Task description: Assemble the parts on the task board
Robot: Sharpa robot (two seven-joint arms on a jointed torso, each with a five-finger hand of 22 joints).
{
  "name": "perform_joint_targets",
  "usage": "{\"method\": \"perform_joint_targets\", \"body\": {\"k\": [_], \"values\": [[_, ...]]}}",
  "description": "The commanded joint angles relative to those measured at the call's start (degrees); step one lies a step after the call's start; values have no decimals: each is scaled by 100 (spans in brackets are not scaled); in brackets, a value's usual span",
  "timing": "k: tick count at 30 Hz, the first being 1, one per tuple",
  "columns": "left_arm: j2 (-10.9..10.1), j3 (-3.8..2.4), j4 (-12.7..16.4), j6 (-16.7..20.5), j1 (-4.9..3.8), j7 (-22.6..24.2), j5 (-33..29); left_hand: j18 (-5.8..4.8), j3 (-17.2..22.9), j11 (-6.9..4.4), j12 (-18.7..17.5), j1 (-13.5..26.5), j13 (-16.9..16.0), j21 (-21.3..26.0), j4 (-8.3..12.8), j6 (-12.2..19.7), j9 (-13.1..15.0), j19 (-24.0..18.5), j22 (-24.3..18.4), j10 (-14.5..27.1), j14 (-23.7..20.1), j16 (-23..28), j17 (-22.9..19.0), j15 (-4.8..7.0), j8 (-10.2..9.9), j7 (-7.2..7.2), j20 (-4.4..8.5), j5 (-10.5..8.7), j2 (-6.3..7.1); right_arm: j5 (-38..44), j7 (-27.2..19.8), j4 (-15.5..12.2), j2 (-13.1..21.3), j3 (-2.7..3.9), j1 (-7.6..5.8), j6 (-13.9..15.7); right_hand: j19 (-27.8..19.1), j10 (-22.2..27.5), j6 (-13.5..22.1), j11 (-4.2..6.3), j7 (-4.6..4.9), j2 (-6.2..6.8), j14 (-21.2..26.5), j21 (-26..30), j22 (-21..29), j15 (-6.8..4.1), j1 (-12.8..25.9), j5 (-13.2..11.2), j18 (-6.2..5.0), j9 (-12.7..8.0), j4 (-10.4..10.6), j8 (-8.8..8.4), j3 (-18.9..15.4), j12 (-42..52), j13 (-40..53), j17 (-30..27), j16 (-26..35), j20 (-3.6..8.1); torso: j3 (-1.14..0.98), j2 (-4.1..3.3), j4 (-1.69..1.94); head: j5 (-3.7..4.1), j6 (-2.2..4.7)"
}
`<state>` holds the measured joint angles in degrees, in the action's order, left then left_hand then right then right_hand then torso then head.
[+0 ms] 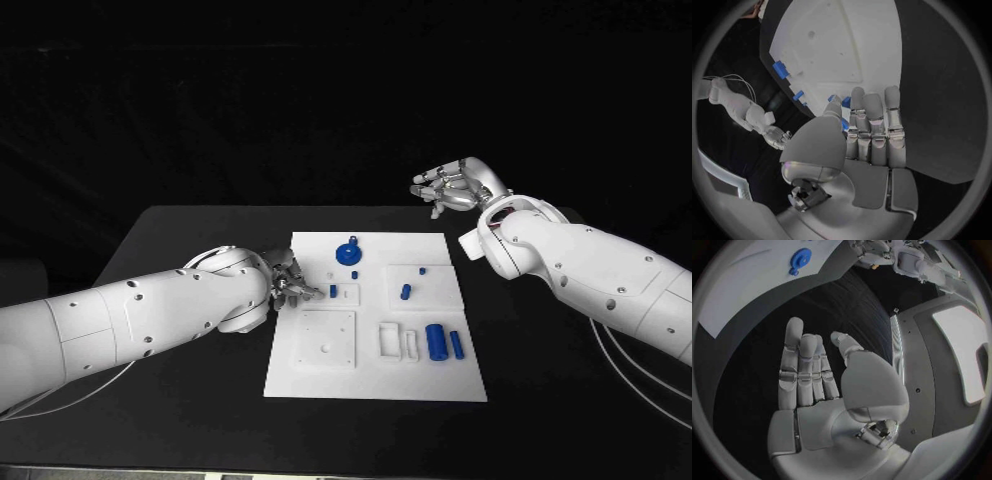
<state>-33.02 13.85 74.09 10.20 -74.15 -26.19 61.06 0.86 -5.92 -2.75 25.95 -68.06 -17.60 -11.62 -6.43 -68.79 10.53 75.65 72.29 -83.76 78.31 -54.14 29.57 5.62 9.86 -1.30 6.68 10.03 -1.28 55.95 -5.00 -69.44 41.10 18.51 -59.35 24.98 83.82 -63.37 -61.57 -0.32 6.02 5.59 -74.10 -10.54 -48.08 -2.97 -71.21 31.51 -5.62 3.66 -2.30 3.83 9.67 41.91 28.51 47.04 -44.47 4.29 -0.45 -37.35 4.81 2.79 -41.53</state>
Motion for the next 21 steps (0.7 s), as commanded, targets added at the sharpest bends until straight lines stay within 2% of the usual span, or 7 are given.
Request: {"method": "perform_joint_targets", "body": {"k": [1, 21], "values": [[31, 0, -13, -74, 24, 98, 26, -34, 5, -26, -8, 44, -7, 36, 23, -31, 7, 18, 11, -31, -7, -14, 0, 35, 12, 0, 40, -22, -11, 39, -41, -7, -3, 2, 4, -56, 154, 15, 37, -5, 12, 28, 23, -27, -6, 7, 29, 38, -66, -7, -12, -27, 35, 4, -9, -9, -13, -29, 1, 2, 4, 4, -6], [132, 0, -158, -270, 30, -6, -36, -31, -2, -22, -10, 11, -13, 81, 72, 39, 47, 23, 31, 2, -21, 6, -15, 26, -16, -19, 31, 42, -113, 44, -33, 2, -12, 2, 6, -70, 154, 15, 37, -5, 12, 28, 23, -27, -6, 7, 29, 38, -66, -7, -12, -27, 35, 4, -9, -9, -13, -29, 2, 1, 2, 14, -9]]}}
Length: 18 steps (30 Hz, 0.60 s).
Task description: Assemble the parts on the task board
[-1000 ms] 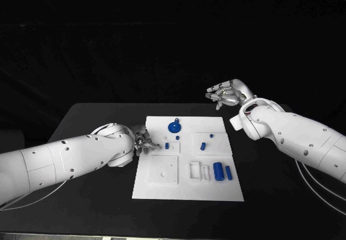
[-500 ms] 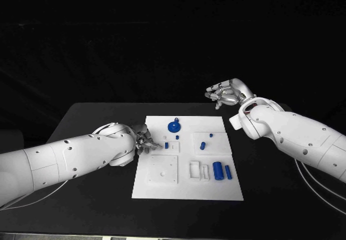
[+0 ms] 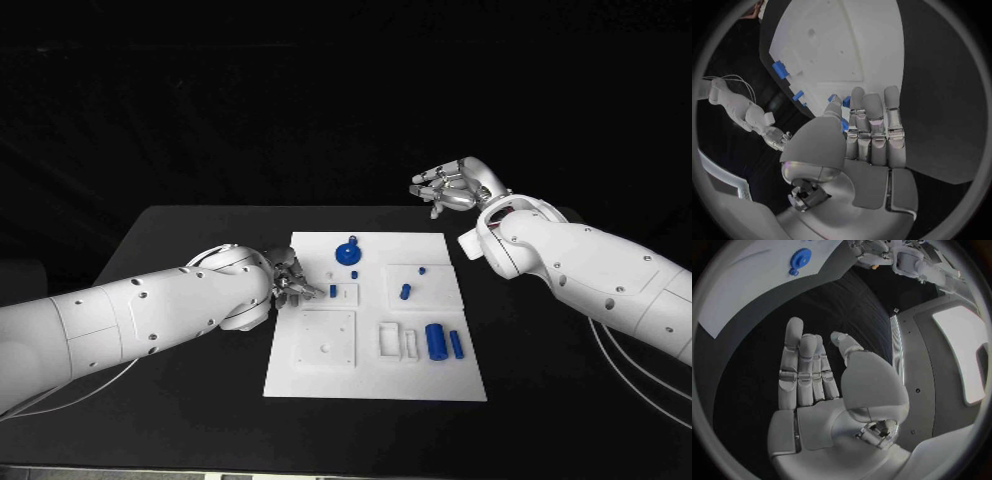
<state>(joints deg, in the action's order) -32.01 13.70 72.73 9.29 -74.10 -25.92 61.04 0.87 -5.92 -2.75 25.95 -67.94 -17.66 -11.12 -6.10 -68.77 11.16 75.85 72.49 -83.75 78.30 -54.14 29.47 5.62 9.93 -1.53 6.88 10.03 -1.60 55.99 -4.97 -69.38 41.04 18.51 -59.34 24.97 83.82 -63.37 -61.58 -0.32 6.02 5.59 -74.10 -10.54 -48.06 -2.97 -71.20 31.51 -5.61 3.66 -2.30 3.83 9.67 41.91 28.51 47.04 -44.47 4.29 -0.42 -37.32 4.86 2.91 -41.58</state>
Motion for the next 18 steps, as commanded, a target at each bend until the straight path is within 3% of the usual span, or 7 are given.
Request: {"method": "perform_joint_targets", "body": {"k": [1, 15, 18], "values": [[37, 14, -31, -184, 25, -37, -40, -31, -4, -22, -10, -5, -8, 33, 46, 38, -13, 3, 13, 5, -21, 5, -5, 26, -24, 4, 11, 59, -89, 40, -36, -2, -6, 2, 5, -69, 154, 15, 37, -5, 13, 28, 23, -27, -7, 7, 29, 38, -67, -7, -12, -27, 35, 5, -9, -9, -12, -29, -1, -3, -3, 2, -1], [111, 14, -145, -310, 28, -111, -99, -31, -4, -21, -8, -52, -11, 58, 99, 76, -5, 7, 32, 26, -28, 5, -8, 23, -43, -2, 9, 113, -204, 33, -28, 1, -14, 2, 5, -85, 155, 14, 38, -4, 13, 28, 22, -24, -13, 7, 36, 41, -68, -7, -29, -27, 51, 6, -9, -10, -12, -28, -1, 1, 1, 5, -7], [127, 13, -162, -357, 28, -121, -118, -31, 5, -21, -8, -114, -10, 74, 205, 97, -9, 8, 49, 35, -35, 2, -10, 22, -62, -4, 8, 285, -270, 30, -25, 2, -15, 2, 5, -93, 154, 15, 34, -4, 14, 27, 22, -25, -16, 6, 38, 53, -67, -7, -35, -27, 64, 3, -11, -9, -14, -27, 0, -1, 1, 3, -14]]}}
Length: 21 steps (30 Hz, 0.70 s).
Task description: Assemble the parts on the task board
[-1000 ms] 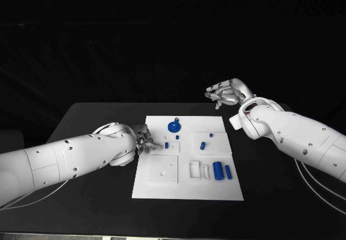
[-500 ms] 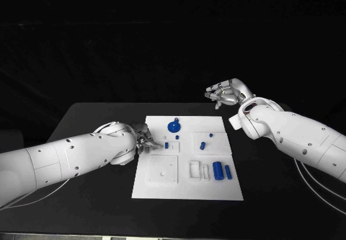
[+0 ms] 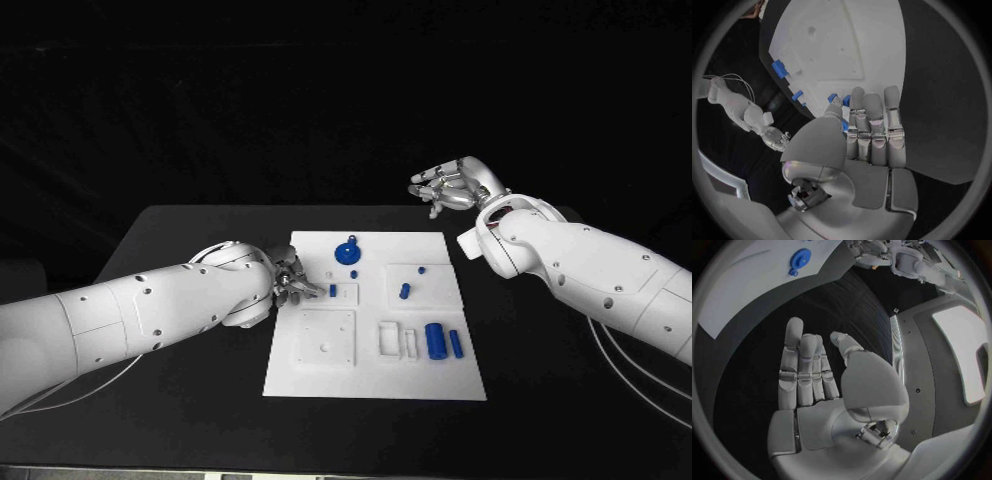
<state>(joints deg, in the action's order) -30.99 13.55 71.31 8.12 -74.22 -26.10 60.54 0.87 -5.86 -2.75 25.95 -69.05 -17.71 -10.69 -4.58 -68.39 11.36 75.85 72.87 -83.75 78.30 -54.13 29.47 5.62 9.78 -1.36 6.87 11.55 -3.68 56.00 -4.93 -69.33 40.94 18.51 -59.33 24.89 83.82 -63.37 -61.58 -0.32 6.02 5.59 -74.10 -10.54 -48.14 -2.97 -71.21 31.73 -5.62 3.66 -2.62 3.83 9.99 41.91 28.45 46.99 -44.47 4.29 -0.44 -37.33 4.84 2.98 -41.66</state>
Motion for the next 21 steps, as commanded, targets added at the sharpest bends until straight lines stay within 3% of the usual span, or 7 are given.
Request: {"method": "perform_joint_targets", "body": {"k": [1, 2, 10, 21], "values": [[30, 28, -24, -254, 40, -105, -75, -32, -7, -23, -10, -11, -4, 35, 68, 60, -31, 8, 14, 38, -36, 1, -10, 22, -53, -18, 8, 295, -59, 29, -27, -3, -5, 2, 4, -88, 154, 14, 33, -3, 13, 29, 22, -25, -10, 6, 37, 39, -67, -7, -6, -27, 35, 4, -4, -4, -14, -27, 2, 0, 1, -6, -5], [34, 28, -27, -266, 40, -107, -79, -32, 13, -26, -13, -71, -2, 37, 112, 62, -33, 9, 18, 43, -37, 1, -10, 25, -57, -17, 9, 391, -66, 28, -26, -2, -5, 2, 4, -90, 154, 14, 32, -3, 13, 29, 22, -26, -10, 6, 37, 41, -67, -7, -6, -27, 35, 5, -4, -4, -13, -27, 3, 0, 0, -7, -6], [60, 28, -41, -363, 40, -100, -137, -35, 88, -29, -26, -292, 10, 59, 369, 70, -53, 9, 48, 52, -47, -5, -12, 27, -88, -12, 13, 524, -163, 29, -19, 1, -5, 2, 5, -111, 152, 13, 29, -2, 13, 39, 24, -27, -16, 5, 44, 102, -67, -7, -15, -27, 58, 2, -6, -2, -14, -26, 3, -1, -1, -4, -5], [75, 28, -54, -328, 40, -75, -159, -26, 292, -25, -81, -582, 56, 71, 850, 132, -33, 10, 121, 41, -46, -10, -13, 30, -89, -22, 19, 1194, -301, 33, -12, -4, -2, 2, 8, -141, 148, 13, 26, 0, 13, 50, 25, -29, -25, 3, 56, 172, -66, -7, -23, -28, 86, -2, -9, -1, -14, -25, -1, 0, 1, 2, 0]]}}
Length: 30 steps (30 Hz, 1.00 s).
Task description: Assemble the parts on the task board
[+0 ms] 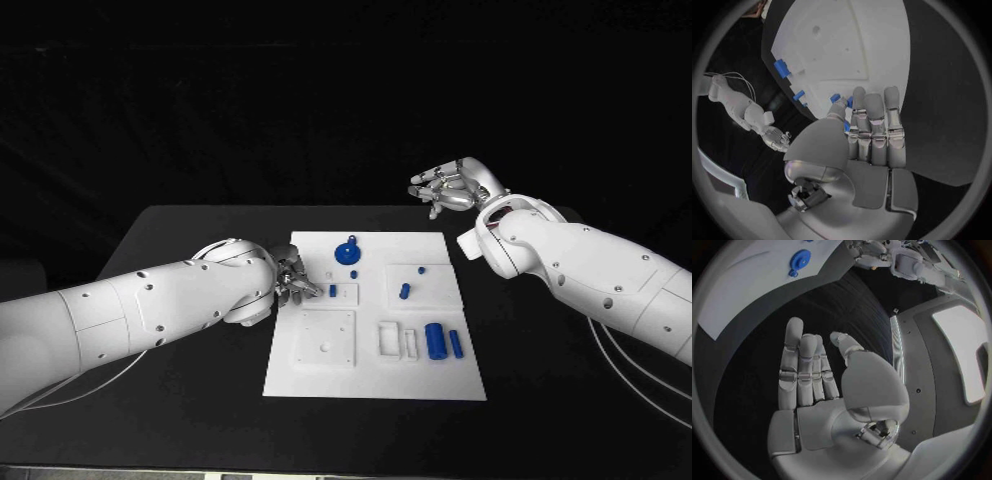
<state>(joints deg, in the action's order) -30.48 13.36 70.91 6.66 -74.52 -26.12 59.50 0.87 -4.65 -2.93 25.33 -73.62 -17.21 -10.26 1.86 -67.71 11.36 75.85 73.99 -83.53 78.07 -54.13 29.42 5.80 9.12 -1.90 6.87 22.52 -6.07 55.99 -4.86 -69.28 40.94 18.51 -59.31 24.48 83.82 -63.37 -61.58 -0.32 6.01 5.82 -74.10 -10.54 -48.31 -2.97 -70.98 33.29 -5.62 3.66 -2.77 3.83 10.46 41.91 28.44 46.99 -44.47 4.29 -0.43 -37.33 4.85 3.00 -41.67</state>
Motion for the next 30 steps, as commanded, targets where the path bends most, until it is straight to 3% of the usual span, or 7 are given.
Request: {"method": "perform_joint_targets", "body": {"k": [1, 5, 13, 23, 25, 26, 30], "values": [[25, 47, -15, -174, 70, -70, -56, -21, 192, -10, -32, -85, 20, 28, 283, 79, -16, 11, 34, 6, -22, -12, -8, 11, -9, 29, 17, 134, -83, 34, -19, -9, -1, 2, 6, -102, 148, 13, 27, 0, 13, 28, 25, -29, -8, 3, 33, 17, -66, -7, -8, -28, 39, -2, -8, -1, -14, -25, -2, 0, 0, -2, 0], [26, 46, -14, -134, 70, -54, -69, -10, 283, -11, -56, -58, 41, 26, 441, 103, 12, 10, 78, -10, -17, -14, -6, 10, 10, 7, 20, 550, -107, 36, -17, -11, 3, 2, 9, -108, 146, 12, 23, 0, 13, 34, 26, -30, -13, 3, 42, 46, -66, -7, -11, -27, 53, -5, -11, 0, -14, -24, -3, 2, -3, -6, 0], [-32, 44, 89, 1, 69, -18, -122, 22, 613, -8, -104, 98, 82, 3, 793, 86, 47, 18, 176, -90, 22, -36, 12, 23, 35, -31, 30, 998, -191, 37, -12, -10, 19, 2, 20, -114, 146, 11, 22, 0, 12, 37, 26, -31, -17, 2, 48, 70, -66, -7, -12, -27, 62, -7, -12, 0, -14, -24, -2, 3, -3, 2, 11], [-151, 32, 310, 35, 40, -13, -244, 45, 1019, -6, -175, 437, 96, -110, 1178, -41, 32, -4, 196, -209, 67, -34, 64, 29, -7, -14, 35, 1088, -218, 37, -14, -3, 26, 2, 32, -110, 143, 12, 23, 0, 12, 43, 28, -31, -22, 2, 53, 98, -65, -7, -15, -27, 71, -8, -13, 1, -13, -23, -1, 1, 3, 5, 20], [-164, 25, 334, 11, 23, -14, -274, 51, 1152, -5, -183, 402, 97, -123, 1241, -44, 29, -11, 201, -204, 68, -34, 68, 34, -15, -18, 40, 795, -238, 37, -15, -2, 22, 2, 34, -111, 143, 12, 23, 0, 12, 43, 28, -31, -22, 2, 53, 98, -65, -7, -15, -27, 71, -8, -13, 1, -13, -23, 0, 0, 2, -1, 24], [-171, 20, 344, -1, 13, -15, -292, 54, 1443, 0, -203, 365, 107, -135, 1324, -41, 13, -26, 209, -198, 67, -34, 72, 37, -36, -32, 49, 152, -251, 37, -14, 0, 20, 2, 36, -113, 143, 13, 23, 0, 13, 45, 28, -30, -23, 2, 55, 104, -65, -7, -16, -27, 73, -9, -14, 1, -12, -23, 0, 0, 2, -1, 24], [-202, 3, 378, -38, -25, -18, -370, 75, 2501, -10, -175, 694, 87, -252, 1174, -99, 38, -48, 211, -228, 80, -44, 85, 34, -14, -28, 41, 2, 163, 38, -13, 5, 17, 2, 40, -116, 142, 13, 23, 0, 13, 46, 29, -30, -24, 2, 56, 110, -65, -7, -17, -27, 74, -10, -14, 1, -12, -23, -2, 0, 1, -5, 24]]}}
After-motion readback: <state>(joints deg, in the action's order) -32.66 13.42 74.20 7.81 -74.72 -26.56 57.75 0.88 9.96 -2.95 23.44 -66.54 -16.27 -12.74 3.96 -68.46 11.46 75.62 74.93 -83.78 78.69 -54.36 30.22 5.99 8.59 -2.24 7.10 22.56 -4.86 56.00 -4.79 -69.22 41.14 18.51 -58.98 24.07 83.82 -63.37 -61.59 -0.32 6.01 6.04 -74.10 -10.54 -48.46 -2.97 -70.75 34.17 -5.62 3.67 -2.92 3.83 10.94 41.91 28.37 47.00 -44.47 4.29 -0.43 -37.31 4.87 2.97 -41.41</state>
